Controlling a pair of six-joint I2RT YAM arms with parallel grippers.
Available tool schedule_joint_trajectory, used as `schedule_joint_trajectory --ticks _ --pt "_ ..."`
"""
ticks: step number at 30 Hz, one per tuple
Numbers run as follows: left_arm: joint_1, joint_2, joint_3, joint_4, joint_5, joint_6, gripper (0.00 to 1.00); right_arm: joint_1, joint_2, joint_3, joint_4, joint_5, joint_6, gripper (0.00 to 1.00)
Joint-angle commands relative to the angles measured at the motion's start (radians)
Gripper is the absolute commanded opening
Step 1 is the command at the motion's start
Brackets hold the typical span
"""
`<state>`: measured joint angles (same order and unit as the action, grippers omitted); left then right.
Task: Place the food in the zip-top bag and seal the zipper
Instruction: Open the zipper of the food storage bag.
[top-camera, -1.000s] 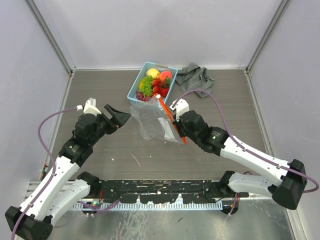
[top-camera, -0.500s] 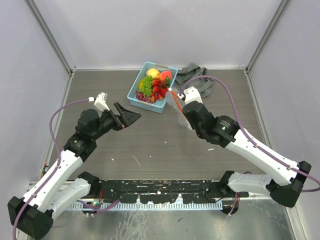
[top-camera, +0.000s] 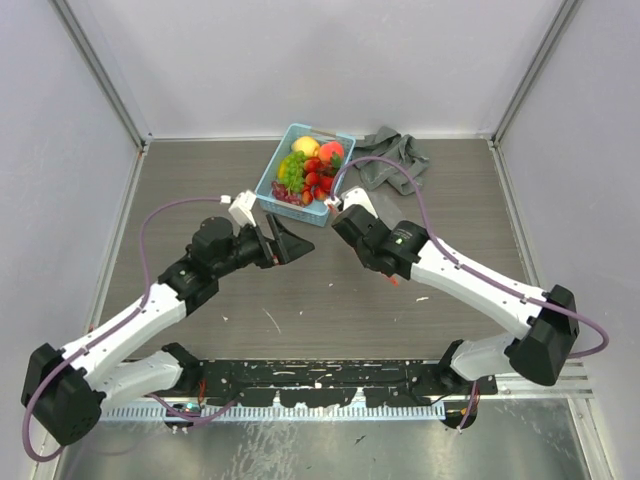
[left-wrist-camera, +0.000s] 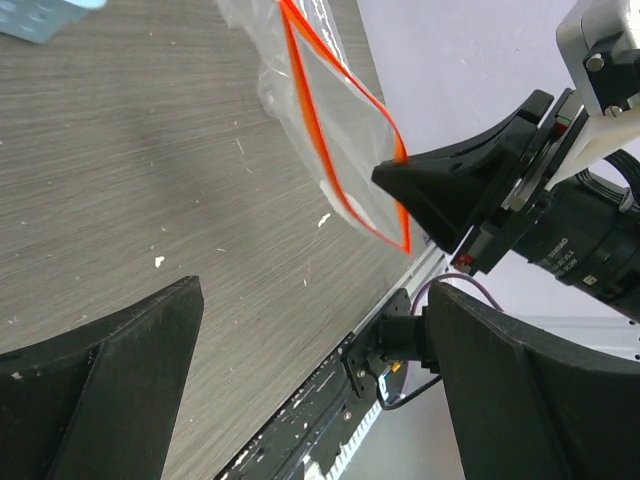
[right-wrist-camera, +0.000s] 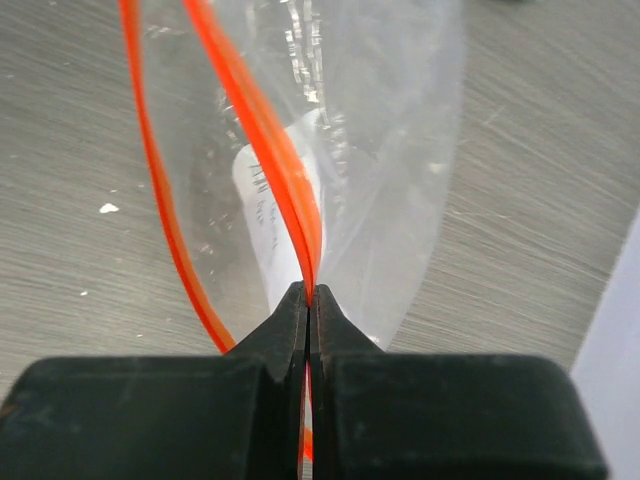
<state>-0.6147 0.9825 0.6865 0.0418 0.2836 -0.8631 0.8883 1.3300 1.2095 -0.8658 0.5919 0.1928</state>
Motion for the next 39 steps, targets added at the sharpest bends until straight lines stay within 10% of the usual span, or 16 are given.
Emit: schedule_joint_trajectory --ticks 1,30,39 --pt "-0.046 0.053 0.011 0.131 -0.052 -0.047 0.94 0.005 0.034 -0.004 0.093 -0.109 0.074 0.01" --pt "-0.220 0.469 0.019 0.359 -0.305 -0.188 0.60 0.014 0.038 -0.069 0.222 -0.218 0.165 0.01" --pt "-0.224 0.540 0.024 0.392 -0.274 -0.198 0.23 0.014 -0.009 -0.095 0.225 -0.190 0.153 0.01"
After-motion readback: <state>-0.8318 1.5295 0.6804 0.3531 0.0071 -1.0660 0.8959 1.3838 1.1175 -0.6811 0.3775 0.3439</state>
